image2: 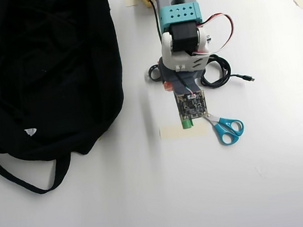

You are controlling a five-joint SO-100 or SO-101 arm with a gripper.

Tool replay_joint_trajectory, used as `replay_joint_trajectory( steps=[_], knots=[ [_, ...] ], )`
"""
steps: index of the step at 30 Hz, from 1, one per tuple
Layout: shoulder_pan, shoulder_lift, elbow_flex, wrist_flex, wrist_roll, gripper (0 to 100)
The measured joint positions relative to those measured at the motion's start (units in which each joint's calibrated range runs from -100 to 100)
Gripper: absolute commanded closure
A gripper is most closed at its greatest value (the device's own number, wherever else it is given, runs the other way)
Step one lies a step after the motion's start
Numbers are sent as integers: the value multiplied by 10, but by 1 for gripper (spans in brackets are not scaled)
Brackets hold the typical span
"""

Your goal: Put the green marker into the black bag

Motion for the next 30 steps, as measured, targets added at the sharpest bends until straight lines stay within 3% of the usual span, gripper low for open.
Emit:
replay_joint_trajectory(
  steps=[16, 30],
  knots=[
    [5, -257, 304, -75, -5, 98],
    [148, -359, 377, -94, -21, 98]
  ],
)
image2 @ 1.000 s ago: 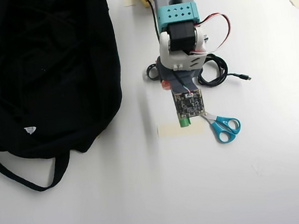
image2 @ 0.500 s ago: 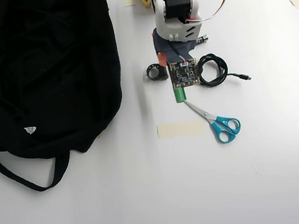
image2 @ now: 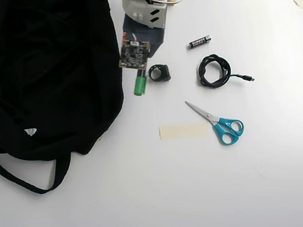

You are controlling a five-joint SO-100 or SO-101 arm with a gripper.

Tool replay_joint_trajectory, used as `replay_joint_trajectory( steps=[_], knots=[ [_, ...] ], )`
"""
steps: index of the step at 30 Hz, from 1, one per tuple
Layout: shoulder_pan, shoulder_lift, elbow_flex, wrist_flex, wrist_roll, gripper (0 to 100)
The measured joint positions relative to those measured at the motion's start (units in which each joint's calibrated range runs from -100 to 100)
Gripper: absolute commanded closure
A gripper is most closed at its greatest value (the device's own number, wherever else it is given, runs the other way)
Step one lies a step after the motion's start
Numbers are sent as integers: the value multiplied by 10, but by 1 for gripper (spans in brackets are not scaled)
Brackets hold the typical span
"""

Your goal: Put the green marker into the black bag

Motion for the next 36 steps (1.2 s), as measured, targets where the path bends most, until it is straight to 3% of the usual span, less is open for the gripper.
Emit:
replay_joint_trajectory(
  steps=[10, 18, 28, 32, 36],
  knots=[
    [184, 0, -1, -70, -22, 98],
    [437, 0, -2, -188, -27, 98],
    [480, 155, 45, -347, -27, 98],
    [481, 156, 45, -348, -27, 79],
    [481, 156, 45, -339, -27, 75]
  ],
)
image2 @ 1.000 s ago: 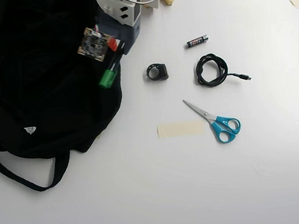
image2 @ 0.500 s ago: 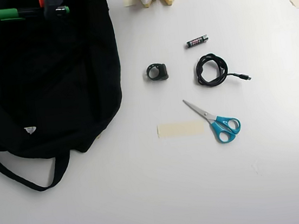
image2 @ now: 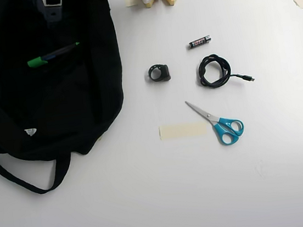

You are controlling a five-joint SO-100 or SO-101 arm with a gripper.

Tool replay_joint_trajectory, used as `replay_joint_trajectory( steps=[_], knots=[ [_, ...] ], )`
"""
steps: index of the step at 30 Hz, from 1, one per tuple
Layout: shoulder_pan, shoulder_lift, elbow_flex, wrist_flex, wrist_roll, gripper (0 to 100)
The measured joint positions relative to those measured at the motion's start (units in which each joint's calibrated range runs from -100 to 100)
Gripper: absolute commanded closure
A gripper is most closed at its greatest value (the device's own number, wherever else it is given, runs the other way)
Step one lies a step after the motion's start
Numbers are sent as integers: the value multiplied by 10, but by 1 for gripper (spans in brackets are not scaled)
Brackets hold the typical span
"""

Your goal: Put the green marker into the black bag

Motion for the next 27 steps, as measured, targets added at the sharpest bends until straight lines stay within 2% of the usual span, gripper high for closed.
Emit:
replay_joint_trajectory(
  steps=[2, 4, 8, 12, 14, 19, 27],
  knots=[
    [-32, -1, 0, 41, 0, 75],
    [-108, -45, -1, 64, 0, 75],
    [-285, -267, 0, 173, -1, 75],
    [-481, -297, 4, 183, -1, 75],
    [-540, -301, 25, 183, -1, 80],
    [-583, -301, 50, 181, -2, 98],
    [-600, -302, 50, 181, -22, 98]
  ],
)
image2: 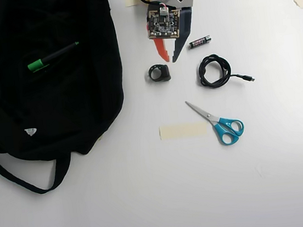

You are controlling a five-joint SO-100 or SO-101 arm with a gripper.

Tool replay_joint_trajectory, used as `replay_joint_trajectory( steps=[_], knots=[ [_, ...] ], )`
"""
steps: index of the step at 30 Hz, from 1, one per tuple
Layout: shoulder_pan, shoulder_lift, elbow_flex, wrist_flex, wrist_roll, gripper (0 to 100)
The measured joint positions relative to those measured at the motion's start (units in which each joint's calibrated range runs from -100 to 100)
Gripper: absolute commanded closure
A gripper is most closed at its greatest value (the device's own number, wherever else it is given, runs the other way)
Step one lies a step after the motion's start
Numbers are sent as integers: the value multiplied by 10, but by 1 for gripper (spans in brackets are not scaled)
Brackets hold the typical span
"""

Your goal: Put the green marker into the black bag

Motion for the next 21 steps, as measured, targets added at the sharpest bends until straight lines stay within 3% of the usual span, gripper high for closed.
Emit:
replay_joint_trajectory(
  steps=[10, 21],
  knots=[
    [-9, -153, 71, 69, 3, 98],
    [-50, -407, 267, 86, 3, 98]
  ],
)
